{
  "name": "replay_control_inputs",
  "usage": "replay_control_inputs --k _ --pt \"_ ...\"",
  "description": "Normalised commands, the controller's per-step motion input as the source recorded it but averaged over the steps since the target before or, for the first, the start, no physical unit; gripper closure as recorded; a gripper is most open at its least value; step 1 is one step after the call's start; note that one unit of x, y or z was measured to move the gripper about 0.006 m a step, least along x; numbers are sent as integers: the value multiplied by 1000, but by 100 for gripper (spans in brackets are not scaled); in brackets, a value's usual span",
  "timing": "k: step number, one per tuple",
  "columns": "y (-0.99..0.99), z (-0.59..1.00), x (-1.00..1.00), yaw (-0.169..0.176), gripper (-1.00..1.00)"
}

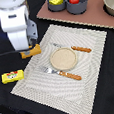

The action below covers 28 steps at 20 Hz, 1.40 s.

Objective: Interact with the objects in diverse but meaningful ways.

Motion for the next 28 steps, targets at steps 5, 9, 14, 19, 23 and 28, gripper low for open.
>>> replay_control_inputs --k 5,9,14,19,23,28 --pt "-683 -98 -17 -2 -100" --pt "-362 -294 0 0 -100" --pt "-283 -294 0 0 -100" --pt "-188 -402 6 0 -100" --pt "-231 -340 0 1 -100" --pt "-219 -285 0 0 -100"
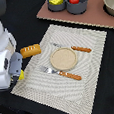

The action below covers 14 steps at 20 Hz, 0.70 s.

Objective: Interact with the objects in diverse but meaningful ways.

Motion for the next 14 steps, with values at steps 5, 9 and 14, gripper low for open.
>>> replay_control_inputs --k 5,9,14 --pt "-222 -194 -2 1 -100" --pt "-270 -46 0 15 100" --pt "-275 -57 0 17 100"
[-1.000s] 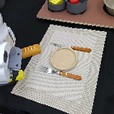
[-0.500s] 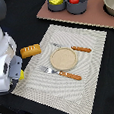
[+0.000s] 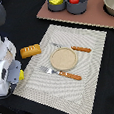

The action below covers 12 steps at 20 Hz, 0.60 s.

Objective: Interact with the objects in diverse but meaningful ways.

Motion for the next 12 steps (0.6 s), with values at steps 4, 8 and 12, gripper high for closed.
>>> replay_control_inputs --k 4,8,12 --pt "-260 -81 0 14 100" --pt "-169 -69 29 32 100" --pt "-104 -84 81 104 100"
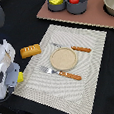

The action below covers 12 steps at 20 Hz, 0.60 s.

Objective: Interact with the objects in diverse but meaningful ways.

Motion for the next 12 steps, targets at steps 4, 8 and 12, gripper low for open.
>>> replay_control_inputs --k 4,8,12 --pt "-5 -104 -257 105 100" --pt "286 516 -646 55 100" --pt "399 779 -721 26 100"
